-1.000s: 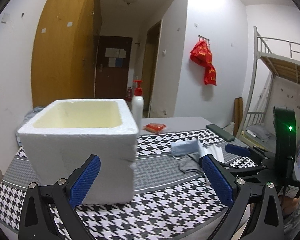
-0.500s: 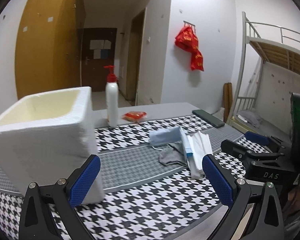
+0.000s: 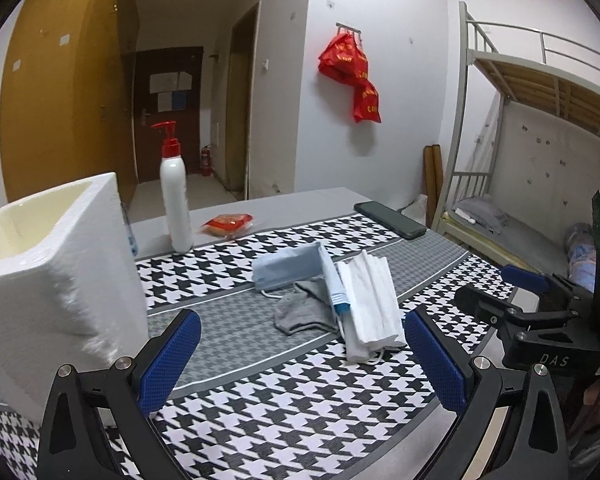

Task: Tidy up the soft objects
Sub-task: 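Move both grippers back from the box toward the face masks, then lower the left gripper onto the blue face mask and close on it, then lift the blue mask with the left gripper while the right gripper approaches the white masks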

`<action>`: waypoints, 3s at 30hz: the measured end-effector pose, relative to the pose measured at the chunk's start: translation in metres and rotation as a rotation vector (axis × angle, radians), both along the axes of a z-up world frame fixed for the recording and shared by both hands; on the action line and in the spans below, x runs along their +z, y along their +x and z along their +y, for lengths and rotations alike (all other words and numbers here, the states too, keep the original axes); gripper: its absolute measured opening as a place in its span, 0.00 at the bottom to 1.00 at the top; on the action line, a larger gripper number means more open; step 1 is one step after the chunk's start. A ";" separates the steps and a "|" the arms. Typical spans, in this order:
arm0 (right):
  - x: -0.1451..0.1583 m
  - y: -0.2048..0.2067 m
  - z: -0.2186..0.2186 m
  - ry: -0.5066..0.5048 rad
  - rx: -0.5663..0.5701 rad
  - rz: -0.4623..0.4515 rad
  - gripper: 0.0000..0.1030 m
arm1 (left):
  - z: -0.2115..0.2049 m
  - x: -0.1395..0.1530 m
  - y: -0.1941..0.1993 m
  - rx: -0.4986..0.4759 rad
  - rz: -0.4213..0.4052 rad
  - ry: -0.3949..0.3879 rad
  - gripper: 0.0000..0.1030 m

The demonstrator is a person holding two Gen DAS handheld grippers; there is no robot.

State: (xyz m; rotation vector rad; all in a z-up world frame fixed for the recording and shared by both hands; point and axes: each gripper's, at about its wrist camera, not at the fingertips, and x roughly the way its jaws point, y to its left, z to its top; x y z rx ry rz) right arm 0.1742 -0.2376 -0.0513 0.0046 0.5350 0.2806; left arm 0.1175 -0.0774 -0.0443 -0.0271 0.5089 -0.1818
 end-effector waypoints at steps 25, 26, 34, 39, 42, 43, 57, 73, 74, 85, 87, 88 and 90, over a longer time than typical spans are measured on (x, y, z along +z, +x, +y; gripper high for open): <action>-0.018 0.019 -0.011 0.034 0.011 0.058 0.98 | -0.019 0.002 0.070 -0.028 0.066 -0.008 0.97; -0.019 0.020 -0.011 0.033 0.011 0.061 0.98 | -0.019 0.002 0.073 -0.031 0.071 -0.009 0.96; -0.024 0.029 -0.007 0.036 0.032 0.080 0.98 | -0.024 -0.012 0.108 -0.054 0.139 -0.012 0.74; -0.027 0.035 -0.006 0.036 0.039 0.090 0.98 | -0.032 -0.025 0.122 -0.089 0.195 -0.007 0.56; -0.028 0.038 -0.007 0.040 0.042 0.094 0.98 | -0.034 -0.032 0.129 -0.084 0.216 -0.001 0.45; -0.028 0.039 -0.007 0.040 0.043 0.096 0.98 | -0.034 -0.034 0.132 -0.087 0.223 -0.002 0.40; -0.035 0.052 0.003 0.039 0.083 0.120 0.98 | -0.037 -0.054 0.152 -0.099 0.281 -0.014 0.07; -0.029 0.052 0.020 -0.007 0.066 0.125 0.98 | 0.002 -0.011 0.102 -0.116 0.099 -0.085 0.04; -0.029 0.052 0.020 -0.010 0.061 0.122 0.98 | 0.005 -0.010 0.098 -0.113 0.082 -0.085 0.04; -0.035 0.066 0.043 0.036 0.080 0.213 0.98 | 0.015 -0.023 0.088 -0.069 0.059 -0.104 0.04; -0.037 0.067 0.047 0.033 0.080 0.222 0.98 | 0.019 -0.026 0.087 -0.058 0.065 -0.117 0.04; -0.037 0.067 0.048 0.033 0.081 0.225 0.98 | 0.021 -0.027 0.087 -0.053 0.069 -0.117 0.04; -0.039 0.070 0.051 0.031 0.083 0.231 0.97 | 0.022 -0.027 0.087 -0.047 0.071 -0.119 0.04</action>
